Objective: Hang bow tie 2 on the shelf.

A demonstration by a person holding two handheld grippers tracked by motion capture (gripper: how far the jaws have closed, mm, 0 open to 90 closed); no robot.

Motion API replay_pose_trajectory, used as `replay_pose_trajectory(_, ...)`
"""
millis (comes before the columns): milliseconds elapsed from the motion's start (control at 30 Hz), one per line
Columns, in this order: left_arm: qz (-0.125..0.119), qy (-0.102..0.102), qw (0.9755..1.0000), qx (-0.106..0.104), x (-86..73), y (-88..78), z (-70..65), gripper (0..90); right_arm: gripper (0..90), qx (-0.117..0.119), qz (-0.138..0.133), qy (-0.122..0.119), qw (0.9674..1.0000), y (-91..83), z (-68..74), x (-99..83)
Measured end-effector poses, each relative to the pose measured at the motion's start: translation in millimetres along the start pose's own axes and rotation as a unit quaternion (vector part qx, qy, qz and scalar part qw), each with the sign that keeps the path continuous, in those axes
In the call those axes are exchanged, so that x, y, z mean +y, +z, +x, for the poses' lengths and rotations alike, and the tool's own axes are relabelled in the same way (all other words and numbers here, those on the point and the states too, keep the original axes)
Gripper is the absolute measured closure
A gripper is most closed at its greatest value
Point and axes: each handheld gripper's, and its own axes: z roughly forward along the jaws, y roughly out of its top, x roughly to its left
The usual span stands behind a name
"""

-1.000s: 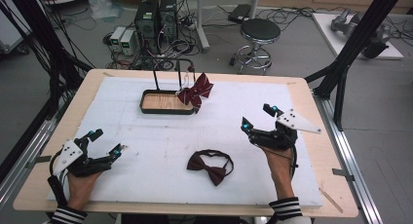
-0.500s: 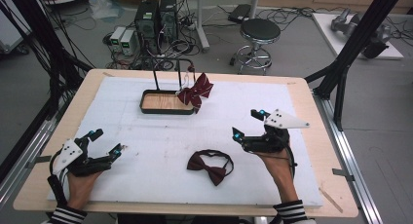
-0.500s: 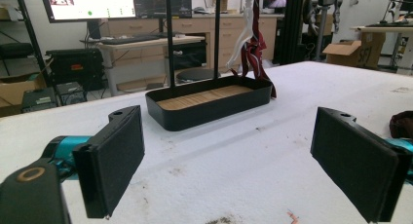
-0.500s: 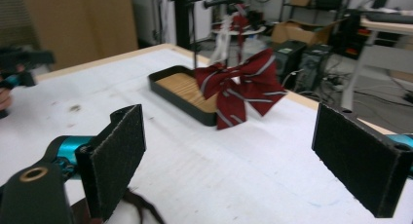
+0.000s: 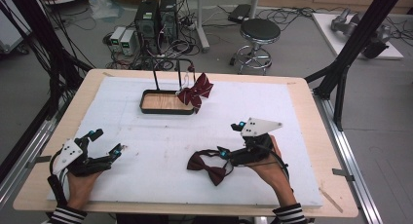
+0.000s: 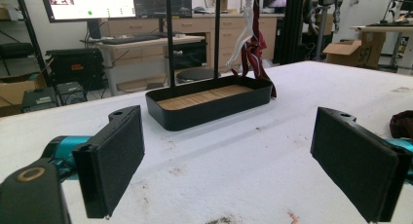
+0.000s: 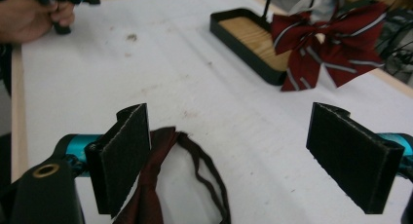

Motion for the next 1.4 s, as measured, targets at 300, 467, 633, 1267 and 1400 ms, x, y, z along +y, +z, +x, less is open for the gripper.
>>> replay_pose_trajectory(300,-0.002,0.0,1.0,0.003,-0.2,-0.5,0.2,12.7,17.2,0.025,0.05,-0.017,0.9983,13.1,12.4,-0.4)
replay_pose_trajectory(467,-0.003,0.001,1.0,0.002,-0.2,-0.5,-0.5,12.7,17.2,0.035,0.076,-0.025,0.9962,21.7,18.1,-3.4)
replay_pose_trajectory(633,-0.003,0.002,1.0,0.003,-0.2,-0.7,-0.6,12.7,17.2,0.045,0.108,-0.036,0.9925,31.0,26.2,-7.8)
replay_pose_trajectory(1267,-0.003,0.004,1.0,0.004,-0.3,-0.9,-0.9,12.7,23.6,0.067,0.154,-0.027,0.9854,50.5,36.3,-22.2)
replay_pose_trajectory(1400,-0.003,0.004,1.0,0.004,-0.3,-0.9,-0.9,12.7,27.6,0.076,0.161,-0.021,0.9838,52.4,37.2,-24.8)
